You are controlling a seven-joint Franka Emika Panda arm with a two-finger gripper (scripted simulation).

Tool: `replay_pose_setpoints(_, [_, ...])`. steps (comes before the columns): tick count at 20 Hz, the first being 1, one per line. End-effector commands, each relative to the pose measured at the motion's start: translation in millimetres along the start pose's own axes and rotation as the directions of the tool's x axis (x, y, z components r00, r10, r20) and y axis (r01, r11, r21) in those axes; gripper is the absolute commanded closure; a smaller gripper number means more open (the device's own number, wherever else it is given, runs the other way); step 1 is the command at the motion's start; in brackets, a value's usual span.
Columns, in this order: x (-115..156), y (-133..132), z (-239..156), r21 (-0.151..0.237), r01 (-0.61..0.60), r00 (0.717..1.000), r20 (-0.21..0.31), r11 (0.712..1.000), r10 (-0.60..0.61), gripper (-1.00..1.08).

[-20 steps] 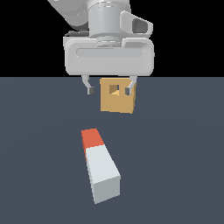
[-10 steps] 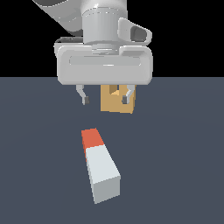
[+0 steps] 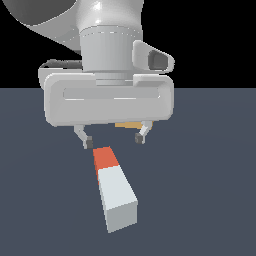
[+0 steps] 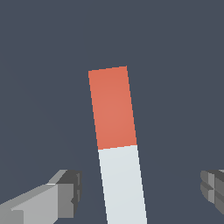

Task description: Insert the peg into the horizontal hole in a box.

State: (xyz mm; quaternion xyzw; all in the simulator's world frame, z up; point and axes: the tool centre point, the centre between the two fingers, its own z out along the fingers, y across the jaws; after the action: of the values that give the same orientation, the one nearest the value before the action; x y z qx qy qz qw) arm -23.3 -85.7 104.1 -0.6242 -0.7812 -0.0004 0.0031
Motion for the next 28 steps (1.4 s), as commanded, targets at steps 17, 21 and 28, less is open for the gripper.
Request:
replay_pose_setpoints(17, [-43,-7,32,-0.003,0.129,0.992,0.006,0.992,-0.129,-0.92])
replay_pose_setpoints(21, [-43,-8,35,-0.002,0.127,0.992,0.005,0.992,-0.127,-0.92])
replay_pose_setpoints(28, [-43,-9,64,-0.002,0.128,0.992,0.006,0.992,-0.128,-0.92])
